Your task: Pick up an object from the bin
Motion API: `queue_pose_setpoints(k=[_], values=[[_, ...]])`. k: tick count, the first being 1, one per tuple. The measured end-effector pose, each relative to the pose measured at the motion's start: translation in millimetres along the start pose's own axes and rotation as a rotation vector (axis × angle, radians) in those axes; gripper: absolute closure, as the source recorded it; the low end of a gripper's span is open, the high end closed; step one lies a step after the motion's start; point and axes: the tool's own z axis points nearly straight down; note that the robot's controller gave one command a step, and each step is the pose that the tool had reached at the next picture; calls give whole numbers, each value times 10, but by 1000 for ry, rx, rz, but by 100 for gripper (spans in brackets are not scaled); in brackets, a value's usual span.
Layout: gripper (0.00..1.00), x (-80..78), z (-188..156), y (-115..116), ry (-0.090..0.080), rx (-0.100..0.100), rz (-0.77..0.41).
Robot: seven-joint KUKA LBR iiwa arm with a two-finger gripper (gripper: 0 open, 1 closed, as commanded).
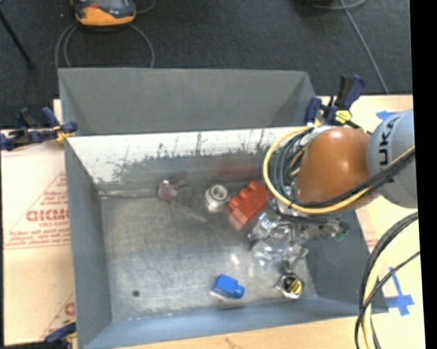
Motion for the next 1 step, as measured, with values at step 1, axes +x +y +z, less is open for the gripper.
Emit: queue_pose_setpoints(k=[1], values=[[100,565,-1198,-497,15,-3,-169]])
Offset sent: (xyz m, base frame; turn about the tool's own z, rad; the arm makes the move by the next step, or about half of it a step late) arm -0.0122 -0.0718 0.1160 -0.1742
